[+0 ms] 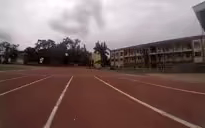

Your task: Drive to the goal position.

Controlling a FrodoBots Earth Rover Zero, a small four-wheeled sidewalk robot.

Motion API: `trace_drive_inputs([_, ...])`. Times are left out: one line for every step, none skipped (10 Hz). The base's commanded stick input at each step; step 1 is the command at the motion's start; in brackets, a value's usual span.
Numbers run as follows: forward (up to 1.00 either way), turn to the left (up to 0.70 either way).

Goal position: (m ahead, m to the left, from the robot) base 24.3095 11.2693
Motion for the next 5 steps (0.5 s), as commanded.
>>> trace_drive_inputs([0.70,0.00])
trace_drive_inputs([0.70,0.00])
trace_drive_inputs([0.70,0.00])
trace_drive_inputs([0.70,0.00])
trace_drive_inputs([0.70,0.00])
